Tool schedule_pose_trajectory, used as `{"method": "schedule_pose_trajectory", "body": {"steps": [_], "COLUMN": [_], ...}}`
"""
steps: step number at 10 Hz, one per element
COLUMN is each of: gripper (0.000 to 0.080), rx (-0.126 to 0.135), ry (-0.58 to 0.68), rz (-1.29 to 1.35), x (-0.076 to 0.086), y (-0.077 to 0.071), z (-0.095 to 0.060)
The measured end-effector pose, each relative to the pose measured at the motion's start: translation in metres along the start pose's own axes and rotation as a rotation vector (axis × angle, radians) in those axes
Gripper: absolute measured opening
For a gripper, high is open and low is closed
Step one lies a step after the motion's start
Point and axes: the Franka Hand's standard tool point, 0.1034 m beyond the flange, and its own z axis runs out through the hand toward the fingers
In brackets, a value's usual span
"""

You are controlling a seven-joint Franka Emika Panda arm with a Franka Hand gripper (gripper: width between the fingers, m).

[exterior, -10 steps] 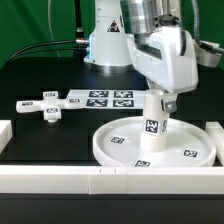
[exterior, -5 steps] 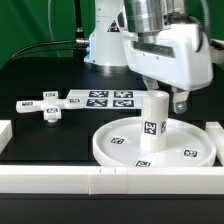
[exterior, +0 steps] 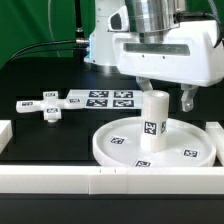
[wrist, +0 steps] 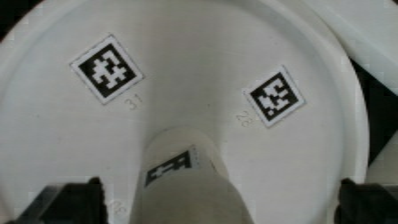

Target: Assemble round table

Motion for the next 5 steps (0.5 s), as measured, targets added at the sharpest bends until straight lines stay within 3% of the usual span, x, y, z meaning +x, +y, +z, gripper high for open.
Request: {"method": "schedule_pose_trajectory", "body": {"steps": [2, 5], "gripper": [0.0649, 0.0649], "rx": [-0.022, -0.03], "ry": [0.013, 0.001], "rz": [-0.228, -0.514], "x": [0.0008, 0.0067], "y": [-0.0024, 0.0031], "z": [-0.0008, 0.0008]}}
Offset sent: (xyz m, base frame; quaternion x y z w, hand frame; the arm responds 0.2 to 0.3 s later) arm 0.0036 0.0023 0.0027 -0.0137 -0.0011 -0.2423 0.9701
